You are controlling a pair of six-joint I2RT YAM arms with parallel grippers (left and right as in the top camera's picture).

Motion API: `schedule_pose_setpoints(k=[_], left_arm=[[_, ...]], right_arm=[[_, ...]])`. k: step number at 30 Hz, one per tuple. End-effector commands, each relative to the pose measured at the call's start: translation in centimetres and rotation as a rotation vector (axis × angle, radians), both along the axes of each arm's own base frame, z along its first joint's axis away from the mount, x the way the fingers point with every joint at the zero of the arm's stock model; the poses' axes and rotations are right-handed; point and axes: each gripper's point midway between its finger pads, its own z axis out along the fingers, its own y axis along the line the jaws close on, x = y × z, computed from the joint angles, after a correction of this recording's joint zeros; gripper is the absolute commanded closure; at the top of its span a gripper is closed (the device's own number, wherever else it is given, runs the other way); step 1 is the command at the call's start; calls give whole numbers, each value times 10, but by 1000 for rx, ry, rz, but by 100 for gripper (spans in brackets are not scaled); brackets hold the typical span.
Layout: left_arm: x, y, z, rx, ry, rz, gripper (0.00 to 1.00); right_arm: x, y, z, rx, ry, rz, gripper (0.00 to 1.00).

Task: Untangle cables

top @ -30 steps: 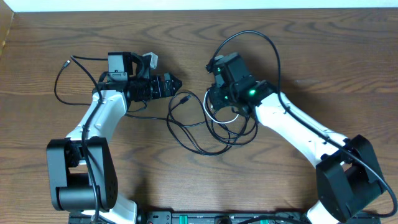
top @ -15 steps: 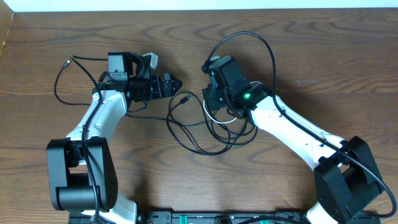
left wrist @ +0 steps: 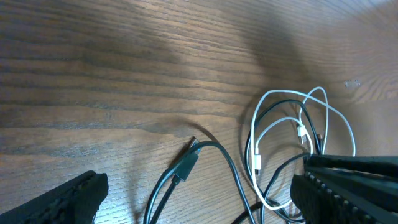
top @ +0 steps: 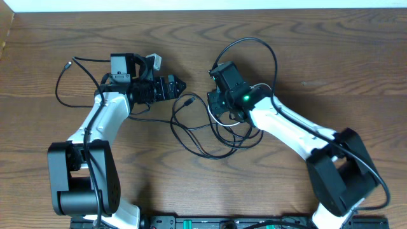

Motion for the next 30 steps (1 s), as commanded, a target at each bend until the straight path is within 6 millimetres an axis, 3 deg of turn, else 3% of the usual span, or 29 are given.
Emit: schedule_pose_setpoints(k=[1,5,11,19,22,25,30], left_arm=[[6,3,4,15,-19,1,0],[6,3,4,15,-19,1,0],[6,2,4,15,-19,1,0],[6,3,4,15,-19,1,0],[6,2,4,15,-19,1,0],[6,2,4,15,-19,1,0],[6,2,4,15,-19,1,0]], right_arm=[[-7,13,-23,75,94,-8,87],[-10,30,-37,137,130,42,83],[-5,34,-60,135,134,42,83],[-3,33,-62,129,128,36,81],[-1,39,-47,175,118,67,83],[5,42,-16,226,62,124,79],[23,26,34,245,-62,120,75]])
